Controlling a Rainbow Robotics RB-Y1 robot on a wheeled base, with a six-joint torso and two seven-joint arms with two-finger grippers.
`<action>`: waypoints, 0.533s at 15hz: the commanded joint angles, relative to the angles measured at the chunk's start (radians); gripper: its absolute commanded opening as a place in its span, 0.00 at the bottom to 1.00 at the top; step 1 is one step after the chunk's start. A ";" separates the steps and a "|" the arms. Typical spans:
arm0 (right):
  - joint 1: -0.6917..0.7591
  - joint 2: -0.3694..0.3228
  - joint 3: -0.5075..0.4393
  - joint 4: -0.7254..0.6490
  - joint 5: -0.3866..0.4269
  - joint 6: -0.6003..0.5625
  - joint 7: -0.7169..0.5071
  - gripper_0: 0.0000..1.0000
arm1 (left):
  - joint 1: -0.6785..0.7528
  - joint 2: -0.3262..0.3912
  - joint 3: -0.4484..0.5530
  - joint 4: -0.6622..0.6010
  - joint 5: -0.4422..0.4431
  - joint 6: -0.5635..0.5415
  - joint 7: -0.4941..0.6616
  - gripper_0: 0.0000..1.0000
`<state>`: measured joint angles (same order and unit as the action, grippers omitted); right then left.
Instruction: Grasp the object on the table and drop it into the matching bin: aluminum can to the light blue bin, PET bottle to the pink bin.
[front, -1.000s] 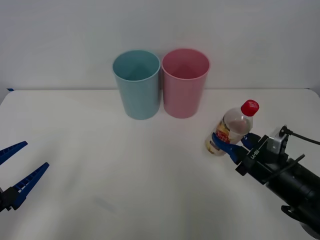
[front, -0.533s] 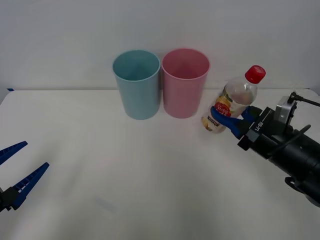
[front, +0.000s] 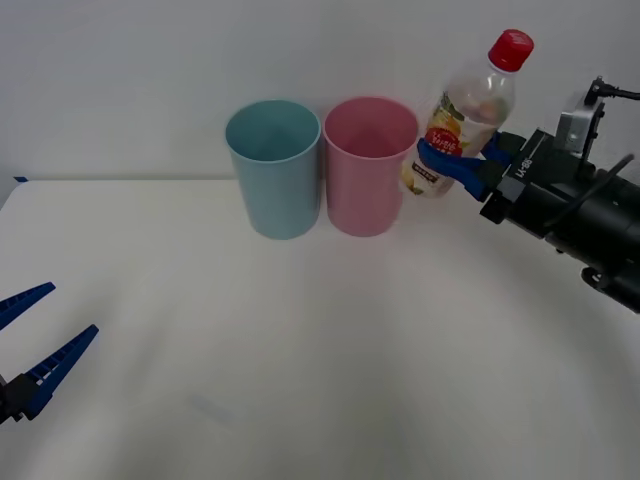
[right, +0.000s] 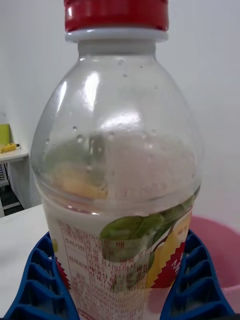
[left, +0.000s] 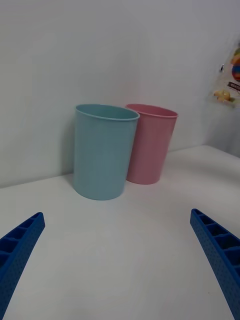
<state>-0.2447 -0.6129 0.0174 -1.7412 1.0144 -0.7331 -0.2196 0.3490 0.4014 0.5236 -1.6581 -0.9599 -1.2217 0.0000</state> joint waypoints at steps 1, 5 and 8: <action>-0.134 -0.013 0.045 0.111 0.021 0.000 -0.020 0.00 | 0.000 0.000 0.000 0.000 0.000 0.000 0.000 1.00; -0.300 -0.004 0.102 0.292 0.041 0.001 -0.015 0.00 | 0.000 0.000 0.000 0.000 0.000 0.000 0.000 1.00; -0.413 0.019 0.136 0.428 0.058 0.001 -0.003 0.00 | 0.000 0.000 0.000 0.000 0.000 0.000 0.000 1.00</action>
<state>-0.6335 -0.6015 0.1473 -1.3435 1.0618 -0.7319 -0.2257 0.3490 0.4014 0.5236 -1.6581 -0.9599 -1.2217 0.0000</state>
